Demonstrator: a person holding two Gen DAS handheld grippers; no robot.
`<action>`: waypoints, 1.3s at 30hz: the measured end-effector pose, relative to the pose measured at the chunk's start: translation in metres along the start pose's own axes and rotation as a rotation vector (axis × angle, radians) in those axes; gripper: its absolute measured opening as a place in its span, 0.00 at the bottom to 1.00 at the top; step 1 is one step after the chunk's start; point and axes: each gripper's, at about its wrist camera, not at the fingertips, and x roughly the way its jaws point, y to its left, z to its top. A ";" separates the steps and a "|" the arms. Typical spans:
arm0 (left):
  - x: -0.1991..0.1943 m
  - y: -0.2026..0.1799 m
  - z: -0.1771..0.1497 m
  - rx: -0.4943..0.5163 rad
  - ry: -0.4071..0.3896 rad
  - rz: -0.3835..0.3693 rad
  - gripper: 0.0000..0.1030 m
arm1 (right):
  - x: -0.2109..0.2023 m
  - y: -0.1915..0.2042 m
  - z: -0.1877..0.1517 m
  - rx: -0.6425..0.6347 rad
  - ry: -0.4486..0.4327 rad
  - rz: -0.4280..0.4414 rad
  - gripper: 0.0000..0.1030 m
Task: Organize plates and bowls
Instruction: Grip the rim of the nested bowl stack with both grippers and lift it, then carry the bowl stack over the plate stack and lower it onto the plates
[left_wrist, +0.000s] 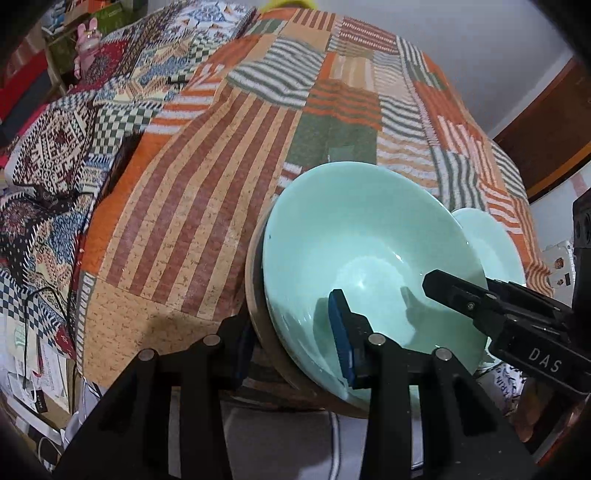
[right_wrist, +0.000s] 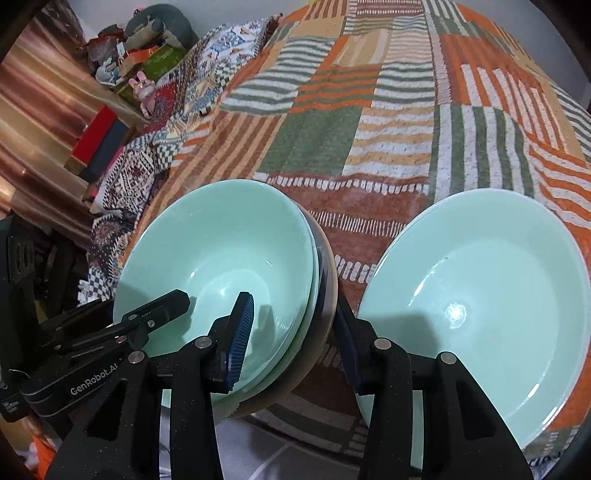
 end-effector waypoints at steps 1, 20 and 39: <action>-0.004 -0.004 0.001 0.007 -0.011 -0.001 0.37 | -0.005 0.000 0.000 0.001 -0.013 -0.001 0.39; -0.042 -0.092 0.014 0.180 -0.098 -0.082 0.37 | -0.091 -0.040 -0.013 0.088 -0.205 -0.056 0.39; -0.004 -0.163 0.010 0.316 -0.019 -0.136 0.37 | -0.124 -0.097 -0.037 0.208 -0.241 -0.135 0.39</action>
